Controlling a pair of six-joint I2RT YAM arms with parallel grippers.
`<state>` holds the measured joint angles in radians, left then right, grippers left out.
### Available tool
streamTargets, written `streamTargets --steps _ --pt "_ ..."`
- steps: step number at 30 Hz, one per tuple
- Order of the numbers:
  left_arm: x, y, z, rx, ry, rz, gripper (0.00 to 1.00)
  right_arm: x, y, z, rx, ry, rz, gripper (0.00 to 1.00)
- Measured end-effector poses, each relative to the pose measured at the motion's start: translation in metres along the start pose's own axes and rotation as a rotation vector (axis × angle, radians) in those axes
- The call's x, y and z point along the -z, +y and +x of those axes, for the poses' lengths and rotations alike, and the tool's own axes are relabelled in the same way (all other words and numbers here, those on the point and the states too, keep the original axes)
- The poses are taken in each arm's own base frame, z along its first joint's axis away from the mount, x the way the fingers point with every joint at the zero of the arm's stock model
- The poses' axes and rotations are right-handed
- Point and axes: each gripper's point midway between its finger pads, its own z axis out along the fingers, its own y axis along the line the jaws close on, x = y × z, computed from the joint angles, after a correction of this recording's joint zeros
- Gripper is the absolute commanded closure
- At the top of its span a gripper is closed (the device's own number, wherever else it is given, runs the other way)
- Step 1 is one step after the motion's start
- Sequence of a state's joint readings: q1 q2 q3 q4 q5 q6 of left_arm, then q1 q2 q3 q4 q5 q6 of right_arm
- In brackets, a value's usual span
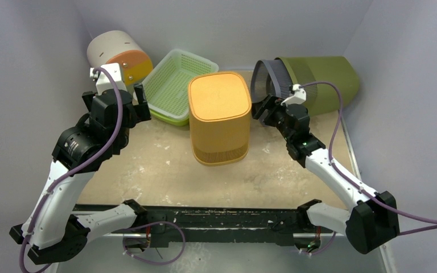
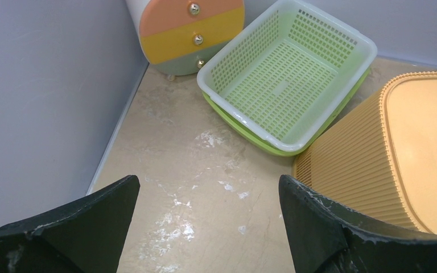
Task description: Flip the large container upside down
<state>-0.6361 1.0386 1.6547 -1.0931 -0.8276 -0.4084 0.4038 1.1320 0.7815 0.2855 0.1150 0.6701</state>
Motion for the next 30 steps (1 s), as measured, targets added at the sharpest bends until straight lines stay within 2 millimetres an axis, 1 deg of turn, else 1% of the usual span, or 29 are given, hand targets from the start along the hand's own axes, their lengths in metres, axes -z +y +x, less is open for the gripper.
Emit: streamTargets --steps 2,7,12,14,16,18,19,22,25,26,28,30 --pt "-0.001 -0.002 0.001 -0.003 0.004 0.001 0.11 0.003 -0.007 0.012 0.039 0.036 0.043 0.09" --pt "-0.004 -0.006 0.003 -0.007 0.009 0.007 0.11 0.005 -0.024 0.026 0.117 0.075 0.128 0.09" --pt "-0.008 -0.009 0.008 -0.018 0.020 0.007 0.10 -0.013 -0.037 0.037 0.196 0.112 0.171 0.09" --pt "-0.008 -0.010 0.009 -0.019 0.021 0.007 0.11 -0.020 -0.043 0.049 0.227 0.144 0.180 0.09" --pt "-0.009 -0.010 0.009 -0.019 0.022 0.009 0.11 -0.023 -0.044 0.064 0.251 0.182 0.180 0.09" --pt "-0.008 -0.010 0.009 -0.019 0.022 0.010 0.11 -0.022 -0.037 0.077 0.270 0.213 0.160 0.09" --pt "-0.008 -0.010 0.009 -0.019 0.022 0.010 0.11 -0.019 -0.030 0.083 0.282 0.226 0.146 0.09" --pt "-0.008 -0.010 0.008 -0.019 0.023 0.012 0.11 -0.007 -0.001 0.099 0.308 0.247 0.081 0.09" --pt "-0.007 -0.013 0.002 -0.010 0.018 0.025 0.10 0.006 0.033 0.115 0.310 0.267 -0.008 0.09" --pt "-0.006 -0.014 0.000 -0.006 0.017 0.032 0.10 0.008 0.040 0.120 0.310 0.274 -0.029 0.09" --pt "-0.005 -0.018 -0.004 0.004 0.011 0.050 0.11 0.011 0.058 0.135 0.309 0.299 -0.073 0.10" --pt "-0.004 -0.022 -0.009 0.014 0.007 0.067 0.11 0.008 0.074 0.152 0.309 0.327 -0.105 0.10"
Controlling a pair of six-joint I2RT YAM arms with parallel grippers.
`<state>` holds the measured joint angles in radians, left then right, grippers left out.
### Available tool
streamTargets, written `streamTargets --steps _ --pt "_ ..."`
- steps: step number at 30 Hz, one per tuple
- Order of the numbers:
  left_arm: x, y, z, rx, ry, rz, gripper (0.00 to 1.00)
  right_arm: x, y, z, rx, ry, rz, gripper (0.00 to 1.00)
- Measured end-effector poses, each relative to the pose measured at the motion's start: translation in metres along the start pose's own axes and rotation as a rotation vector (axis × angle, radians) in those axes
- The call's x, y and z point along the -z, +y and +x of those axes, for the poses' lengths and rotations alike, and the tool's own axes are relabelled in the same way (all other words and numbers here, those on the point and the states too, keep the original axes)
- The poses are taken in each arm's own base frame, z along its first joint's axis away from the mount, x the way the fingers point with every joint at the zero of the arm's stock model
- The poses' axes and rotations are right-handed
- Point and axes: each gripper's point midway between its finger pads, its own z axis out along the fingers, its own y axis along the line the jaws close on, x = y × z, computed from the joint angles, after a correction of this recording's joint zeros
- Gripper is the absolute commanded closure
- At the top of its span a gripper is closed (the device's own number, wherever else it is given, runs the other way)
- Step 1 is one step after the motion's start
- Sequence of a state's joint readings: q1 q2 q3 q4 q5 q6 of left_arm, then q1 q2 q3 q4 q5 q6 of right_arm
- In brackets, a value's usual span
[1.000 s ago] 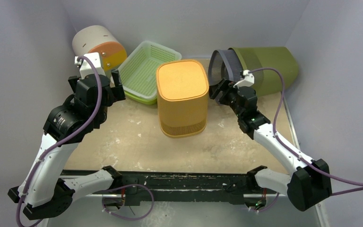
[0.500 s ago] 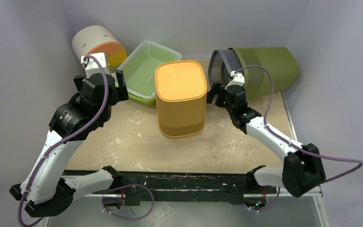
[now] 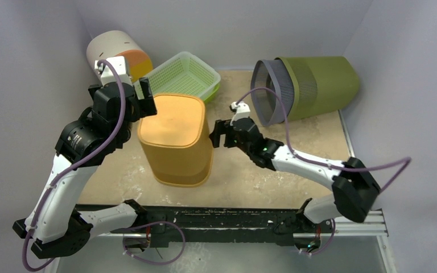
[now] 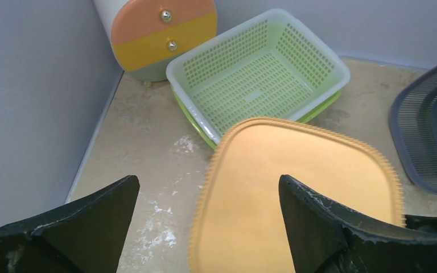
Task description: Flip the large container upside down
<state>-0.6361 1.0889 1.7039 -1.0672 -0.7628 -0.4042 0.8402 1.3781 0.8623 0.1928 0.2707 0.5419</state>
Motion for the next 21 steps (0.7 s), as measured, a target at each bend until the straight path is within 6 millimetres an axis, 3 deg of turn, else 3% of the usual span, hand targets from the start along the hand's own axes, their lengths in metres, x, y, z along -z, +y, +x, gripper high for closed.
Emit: streamTargets --steps 4,13,21 --pt "0.001 -0.004 -0.007 0.009 -0.010 0.015 0.11 -0.029 0.041 0.018 0.012 0.043 -0.056 0.09" --pt "0.002 -0.007 -0.008 0.013 -0.007 0.036 0.10 -0.101 0.163 0.048 0.020 0.091 -0.261 0.10" --pt "0.006 -0.006 -0.007 0.023 -0.013 0.054 0.11 -0.118 0.228 0.052 0.018 0.095 -0.406 0.10"
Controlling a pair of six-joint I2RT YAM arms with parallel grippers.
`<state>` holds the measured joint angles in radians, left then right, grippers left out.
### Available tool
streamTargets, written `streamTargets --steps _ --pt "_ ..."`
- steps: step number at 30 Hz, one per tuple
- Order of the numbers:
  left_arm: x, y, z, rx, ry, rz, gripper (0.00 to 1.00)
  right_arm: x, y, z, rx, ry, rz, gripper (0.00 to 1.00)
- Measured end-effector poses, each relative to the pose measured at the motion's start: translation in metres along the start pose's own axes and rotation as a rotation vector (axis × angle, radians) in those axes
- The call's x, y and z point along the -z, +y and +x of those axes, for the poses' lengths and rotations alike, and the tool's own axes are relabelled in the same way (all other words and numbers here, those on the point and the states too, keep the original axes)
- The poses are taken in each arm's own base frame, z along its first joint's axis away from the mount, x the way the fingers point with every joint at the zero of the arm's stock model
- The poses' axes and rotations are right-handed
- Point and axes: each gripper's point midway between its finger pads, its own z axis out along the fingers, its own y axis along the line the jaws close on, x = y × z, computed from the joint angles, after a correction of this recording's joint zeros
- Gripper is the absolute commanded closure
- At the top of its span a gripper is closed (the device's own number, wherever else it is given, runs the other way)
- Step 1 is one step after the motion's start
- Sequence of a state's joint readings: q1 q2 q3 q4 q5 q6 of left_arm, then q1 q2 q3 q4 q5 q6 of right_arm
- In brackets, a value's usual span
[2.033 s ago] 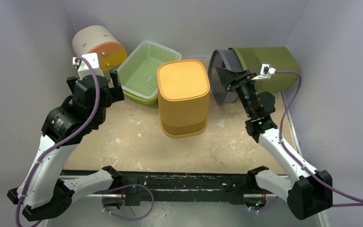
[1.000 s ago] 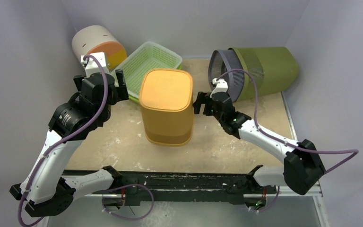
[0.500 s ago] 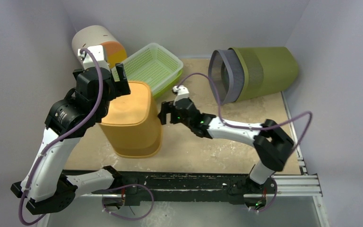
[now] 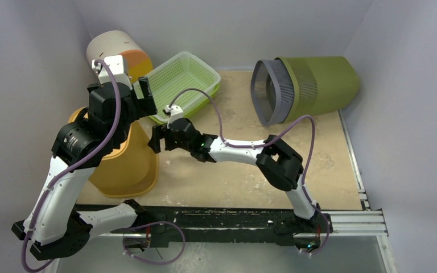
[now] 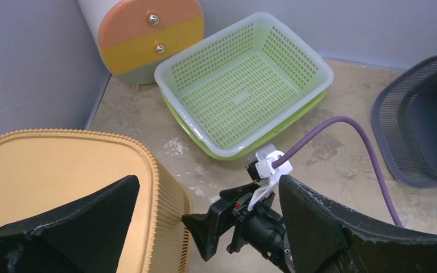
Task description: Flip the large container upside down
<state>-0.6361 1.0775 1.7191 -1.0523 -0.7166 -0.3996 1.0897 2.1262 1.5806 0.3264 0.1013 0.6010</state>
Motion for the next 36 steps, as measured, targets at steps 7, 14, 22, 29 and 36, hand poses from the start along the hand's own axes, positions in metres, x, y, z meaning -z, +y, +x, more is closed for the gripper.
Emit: streamTargets --steps 7,14,22,29,36 --pt "-0.002 -0.002 0.004 0.000 0.003 0.006 0.10 -0.017 0.048 0.015 0.016 0.019 -0.154 0.10" --pt "-0.002 0.000 0.009 -0.005 0.008 0.004 0.11 -0.024 0.063 0.038 0.038 0.067 -0.239 0.09" --pt "-0.001 0.001 0.009 -0.004 0.007 0.005 0.10 0.018 0.024 0.027 0.075 0.050 -0.053 0.00" --pt "-0.006 0.000 0.020 -0.019 0.023 0.001 0.11 0.087 -0.030 -0.057 0.097 -0.063 0.245 0.00" --pt "-0.007 -0.002 0.022 -0.013 0.021 0.014 0.11 0.161 -0.169 -0.106 0.119 -0.101 0.755 0.00"
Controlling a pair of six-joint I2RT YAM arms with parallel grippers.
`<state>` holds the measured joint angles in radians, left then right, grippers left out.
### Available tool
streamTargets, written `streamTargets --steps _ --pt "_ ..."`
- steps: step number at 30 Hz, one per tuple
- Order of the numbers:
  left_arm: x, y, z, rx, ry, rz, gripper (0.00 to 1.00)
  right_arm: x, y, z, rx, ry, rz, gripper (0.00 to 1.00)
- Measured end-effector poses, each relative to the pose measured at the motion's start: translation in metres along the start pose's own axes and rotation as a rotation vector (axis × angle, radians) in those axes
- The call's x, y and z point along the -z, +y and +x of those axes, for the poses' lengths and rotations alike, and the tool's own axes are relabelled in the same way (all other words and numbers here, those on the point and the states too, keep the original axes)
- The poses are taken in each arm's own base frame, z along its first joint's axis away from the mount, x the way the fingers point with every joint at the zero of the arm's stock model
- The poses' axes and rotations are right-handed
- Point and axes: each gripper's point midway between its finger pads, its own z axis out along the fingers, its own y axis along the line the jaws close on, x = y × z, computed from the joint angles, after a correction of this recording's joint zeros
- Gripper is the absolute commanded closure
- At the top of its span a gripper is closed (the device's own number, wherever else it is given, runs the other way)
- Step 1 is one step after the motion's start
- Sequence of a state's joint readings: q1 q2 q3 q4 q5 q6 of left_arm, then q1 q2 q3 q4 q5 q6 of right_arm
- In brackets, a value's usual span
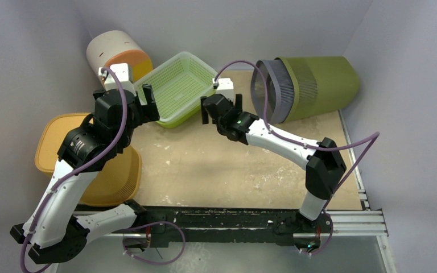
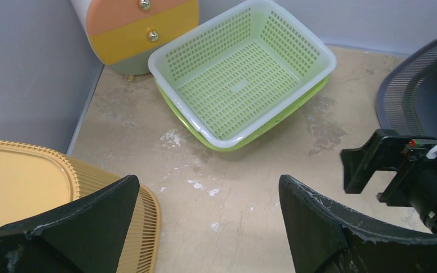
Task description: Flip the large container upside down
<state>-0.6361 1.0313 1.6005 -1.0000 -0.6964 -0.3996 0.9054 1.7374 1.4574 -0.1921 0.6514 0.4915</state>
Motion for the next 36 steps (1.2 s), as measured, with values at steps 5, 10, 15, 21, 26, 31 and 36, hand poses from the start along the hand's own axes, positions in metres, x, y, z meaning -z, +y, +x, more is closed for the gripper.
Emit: streamTargets --steps 5,10,15,21,26,31,36 --pt "0.000 0.000 0.002 0.000 0.003 0.006 0.10 0.006 -0.070 -0.004 0.118 0.007 0.293 0.00" --pt "0.003 0.002 0.004 0.006 -0.004 0.011 0.11 0.023 -0.118 -0.043 0.154 -0.050 0.515 0.00" --pt "0.003 0.004 0.008 0.002 0.000 0.008 0.11 0.033 -0.162 -0.065 0.196 -0.081 0.726 0.01" --pt "-0.001 0.005 0.018 -0.016 0.020 -0.005 0.11 0.027 -0.209 -0.065 0.253 -0.035 0.930 0.06" --pt "-0.005 0.006 0.026 -0.032 0.034 -0.018 0.11 0.020 -0.240 -0.060 0.264 -0.013 1.069 0.13" --pt "-0.008 0.008 0.034 -0.045 0.046 -0.027 0.11 0.014 -0.256 -0.048 0.301 0.009 1.136 0.36" --pt "-0.009 0.008 0.038 -0.052 0.052 -0.034 0.11 0.013 -0.265 -0.044 0.282 -0.012 1.169 1.00"
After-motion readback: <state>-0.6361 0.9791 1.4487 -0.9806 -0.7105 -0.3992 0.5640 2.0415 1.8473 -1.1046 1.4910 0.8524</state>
